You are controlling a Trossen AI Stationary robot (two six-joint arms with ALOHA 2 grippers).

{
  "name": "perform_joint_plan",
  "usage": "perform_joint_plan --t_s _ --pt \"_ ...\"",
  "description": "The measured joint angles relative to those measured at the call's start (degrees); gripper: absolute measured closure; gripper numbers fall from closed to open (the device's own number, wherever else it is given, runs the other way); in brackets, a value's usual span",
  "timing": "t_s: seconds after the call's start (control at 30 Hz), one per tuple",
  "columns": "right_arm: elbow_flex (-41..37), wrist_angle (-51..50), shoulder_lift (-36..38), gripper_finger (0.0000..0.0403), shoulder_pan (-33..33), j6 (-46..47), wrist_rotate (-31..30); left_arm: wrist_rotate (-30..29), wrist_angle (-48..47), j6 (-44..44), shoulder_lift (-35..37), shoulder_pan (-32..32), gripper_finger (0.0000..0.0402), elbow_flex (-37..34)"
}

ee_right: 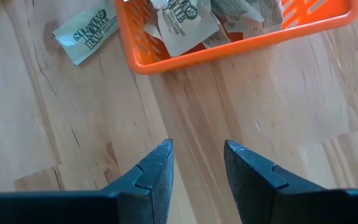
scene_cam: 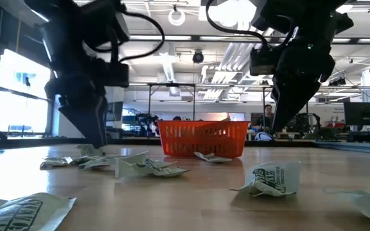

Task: Pick and place Stevia / Truvia into bins
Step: Put the light green stevia packet into the orange bin

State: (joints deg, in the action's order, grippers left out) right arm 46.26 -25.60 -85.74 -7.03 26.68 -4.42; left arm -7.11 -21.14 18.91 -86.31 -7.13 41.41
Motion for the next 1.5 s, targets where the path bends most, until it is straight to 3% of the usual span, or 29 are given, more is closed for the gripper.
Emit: perform_joint_plan --t_s 0.17,0.47,0.73,0.97,1.27,1.37,1.5 --pt "0.02 -0.46 -0.01 0.0270 -0.14 0.67 0.12 9.62 -0.12 -2.15 -0.84 2.41 0.0181 0.02" --pt "0.02 -1.12 -0.01 0.0270 -0.22 1.63 -0.28 13.94 0.26 2.37 -0.84 1.87 0.0181 1.53" --pt "0.02 -1.12 -0.01 0.0270 -0.22 1.39 -1.23 17.41 -1.30 -0.44 -0.82 1.37 0.0181 3.32" --pt "0.02 -1.11 -0.01 0.0270 -0.22 1.50 -1.29 14.41 -5.67 -6.38 -0.82 -0.05 0.0181 2.81" --pt "0.02 -1.09 -0.01 0.0270 -0.22 1.45 -3.15 14.35 -6.51 -6.99 -3.40 -0.05 0.0183 2.83" --pt "0.02 -1.24 -0.01 0.0270 -0.22 1.51 -3.16 14.36 -6.76 -6.96 -4.04 -0.01 0.0204 2.95" --pt "0.02 -1.60 -0.01 0.0270 -0.22 1.68 -3.16 12.78 -6.51 -6.70 -4.12 0.02 0.0259 2.96"
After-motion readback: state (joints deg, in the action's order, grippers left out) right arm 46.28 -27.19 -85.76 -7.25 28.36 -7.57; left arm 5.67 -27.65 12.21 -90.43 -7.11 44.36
